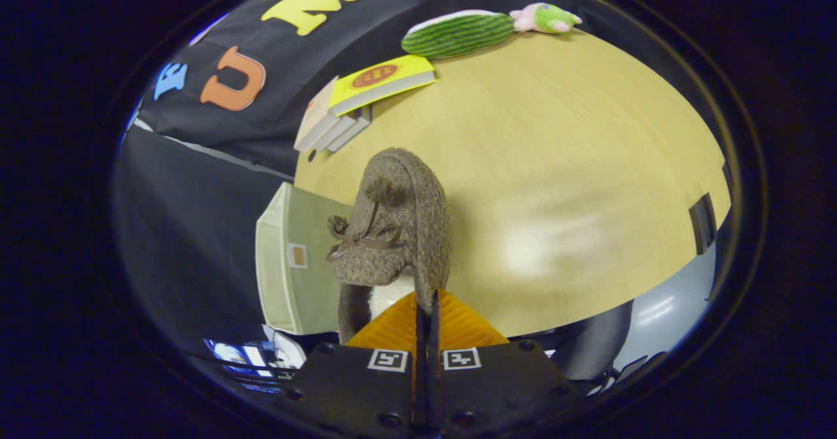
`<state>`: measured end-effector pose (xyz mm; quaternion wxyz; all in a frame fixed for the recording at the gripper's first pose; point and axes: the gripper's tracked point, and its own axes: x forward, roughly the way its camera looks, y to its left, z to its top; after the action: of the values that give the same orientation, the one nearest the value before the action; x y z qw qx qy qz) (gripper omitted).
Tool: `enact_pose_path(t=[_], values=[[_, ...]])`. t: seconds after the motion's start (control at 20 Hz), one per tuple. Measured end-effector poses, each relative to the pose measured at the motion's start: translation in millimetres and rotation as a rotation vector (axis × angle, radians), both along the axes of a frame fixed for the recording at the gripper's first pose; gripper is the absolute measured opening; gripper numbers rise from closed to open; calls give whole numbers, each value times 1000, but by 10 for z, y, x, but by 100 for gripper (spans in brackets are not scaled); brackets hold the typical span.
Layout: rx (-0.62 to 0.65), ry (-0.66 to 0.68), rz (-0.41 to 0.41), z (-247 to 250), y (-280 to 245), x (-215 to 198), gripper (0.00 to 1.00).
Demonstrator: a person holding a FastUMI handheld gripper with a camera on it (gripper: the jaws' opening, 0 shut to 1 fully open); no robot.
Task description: Open the storage box then place both shoes into the box .Put the left shoe in first, then the right shoe, with the right side of both shoes facing outward in a uniform manner.
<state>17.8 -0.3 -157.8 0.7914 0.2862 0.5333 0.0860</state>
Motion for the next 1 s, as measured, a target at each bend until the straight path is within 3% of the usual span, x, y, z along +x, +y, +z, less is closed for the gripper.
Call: enact_pose_path(t=[0.2,0.4,0.7,1.0], values=[[-1,-131,75,719,707,17,6],[-19,-178,147,955,1438,28,6],[-75,-142,133,629,2102,318,6],[-102,-7,73,81,2118,422,6]])
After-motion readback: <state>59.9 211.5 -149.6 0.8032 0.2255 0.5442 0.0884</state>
